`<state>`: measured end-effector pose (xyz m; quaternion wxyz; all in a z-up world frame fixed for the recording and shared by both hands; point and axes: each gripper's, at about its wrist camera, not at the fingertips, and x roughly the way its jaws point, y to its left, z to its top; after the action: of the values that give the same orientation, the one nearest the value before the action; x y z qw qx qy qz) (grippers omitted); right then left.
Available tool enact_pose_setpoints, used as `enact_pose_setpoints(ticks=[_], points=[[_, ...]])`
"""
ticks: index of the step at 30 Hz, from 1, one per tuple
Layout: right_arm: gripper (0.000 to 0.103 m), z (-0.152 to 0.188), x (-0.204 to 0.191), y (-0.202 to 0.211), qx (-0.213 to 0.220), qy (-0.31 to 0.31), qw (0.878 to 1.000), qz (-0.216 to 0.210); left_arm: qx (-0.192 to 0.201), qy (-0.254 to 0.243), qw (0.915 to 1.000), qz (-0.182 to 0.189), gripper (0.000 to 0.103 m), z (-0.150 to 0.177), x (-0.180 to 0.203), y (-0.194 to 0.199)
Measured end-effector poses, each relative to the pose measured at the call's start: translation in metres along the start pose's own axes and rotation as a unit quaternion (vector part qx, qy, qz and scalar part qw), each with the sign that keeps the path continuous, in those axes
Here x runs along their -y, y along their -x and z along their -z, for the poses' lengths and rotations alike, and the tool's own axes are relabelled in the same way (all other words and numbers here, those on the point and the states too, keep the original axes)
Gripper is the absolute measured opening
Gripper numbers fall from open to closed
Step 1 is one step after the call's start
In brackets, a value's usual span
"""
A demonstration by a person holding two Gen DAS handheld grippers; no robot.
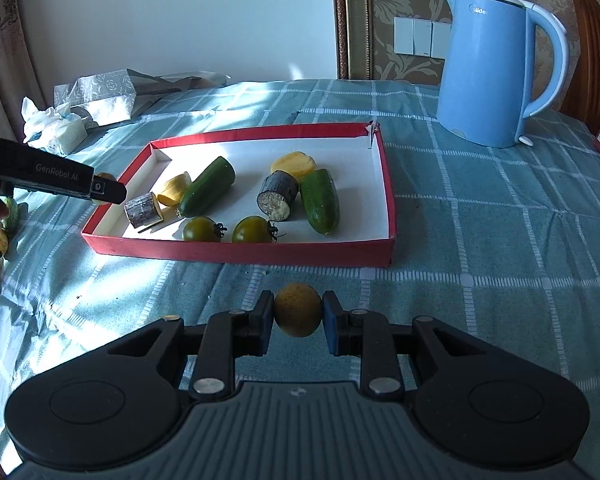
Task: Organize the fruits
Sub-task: 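Lower the brown fruit into the tray and open the left gripper while the right carries its fruit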
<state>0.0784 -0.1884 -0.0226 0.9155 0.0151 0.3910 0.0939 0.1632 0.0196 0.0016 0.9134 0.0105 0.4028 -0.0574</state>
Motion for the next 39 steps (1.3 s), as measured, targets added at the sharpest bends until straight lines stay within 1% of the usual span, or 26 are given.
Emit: enact_pose_setpoints(ticks=[4, 6, 13, 16, 17, 19, 21, 22, 23, 24, 25, 27, 30, 33, 36, 39], points=[[0.025, 0.005, 0.017, 0.004, -0.003, -0.019, 1.000, 0.020, 0.021, -0.018, 0.9996, 0.000, 0.027, -0.021, 0.009, -0.028], [0.025, 0.008, 0.026, 0.005, -0.007, -0.031, 0.999, 0.029, 0.024, -0.012, 0.9996, 0.005, 0.027, -0.029, 0.009, -0.042], [0.025, 0.016, 0.050, 0.004, -0.017, -0.062, 0.996, 0.057, 0.044, -0.012, 0.9990, -0.003, 0.028, -0.043, 0.010, -0.078], [0.025, 0.018, 0.054, 0.004, -0.020, -0.067, 0.996, 0.064, 0.036, 0.006, 0.9992, 0.015, 0.028, -0.046, 0.006, -0.094], [0.025, 0.018, 0.056, 0.003, -0.021, -0.067, 0.995, 0.066, 0.035, 0.004, 0.9993, 0.015, 0.028, -0.046, 0.006, -0.097], [0.025, 0.018, 0.058, 0.003, -0.023, -0.068, 0.995, 0.068, 0.038, 0.003, 0.9993, 0.001, 0.027, -0.047, 0.006, -0.103], [0.025, 0.018, 0.059, 0.001, -0.024, -0.069, 0.995, 0.069, 0.028, 0.010, 0.9996, 0.005, 0.031, -0.048, 0.003, -0.108], [0.025, 0.017, 0.059, 0.000, -0.026, -0.069, 0.995, 0.069, 0.023, 0.012, 0.9997, 0.001, 0.032, -0.049, 0.003, -0.111], [0.025, 0.017, 0.059, -0.001, -0.026, -0.070, 0.995, 0.068, 0.024, 0.010, 0.9997, -0.004, 0.036, -0.048, 0.003, -0.113], [0.025, 0.017, 0.059, -0.001, -0.027, -0.070, 0.995, 0.067, 0.024, 0.005, 0.9997, -0.007, 0.043, -0.047, 0.003, -0.114], [0.025, 0.016, 0.059, -0.002, -0.027, -0.069, 0.995, 0.067, 0.023, 0.000, 0.9997, -0.011, 0.044, -0.046, 0.003, -0.115], [0.025, 0.016, 0.058, -0.003, -0.028, -0.067, 0.995, 0.066, 0.024, -0.002, 0.9996, -0.011, 0.044, -0.044, 0.002, -0.113], [0.025, 0.013, 0.056, -0.005, -0.028, -0.062, 0.996, 0.064, 0.038, -0.001, 0.9991, -0.018, 0.044, -0.041, 0.000, -0.102], [0.025, 0.011, 0.052, -0.006, -0.025, -0.053, 0.996, 0.061, 0.061, 0.005, 0.9980, -0.017, 0.045, -0.035, -0.003, -0.078], [0.025, 0.006, 0.046, -0.007, -0.019, -0.041, 0.998, 0.054, 0.087, 0.014, 0.9959, -0.020, 0.054, -0.024, -0.006, -0.045], [0.025, -0.001, 0.037, -0.009, -0.012, -0.025, 0.999, 0.042, 0.095, 0.012, 0.9953, -0.010, 0.055, -0.005, -0.008, -0.018]])
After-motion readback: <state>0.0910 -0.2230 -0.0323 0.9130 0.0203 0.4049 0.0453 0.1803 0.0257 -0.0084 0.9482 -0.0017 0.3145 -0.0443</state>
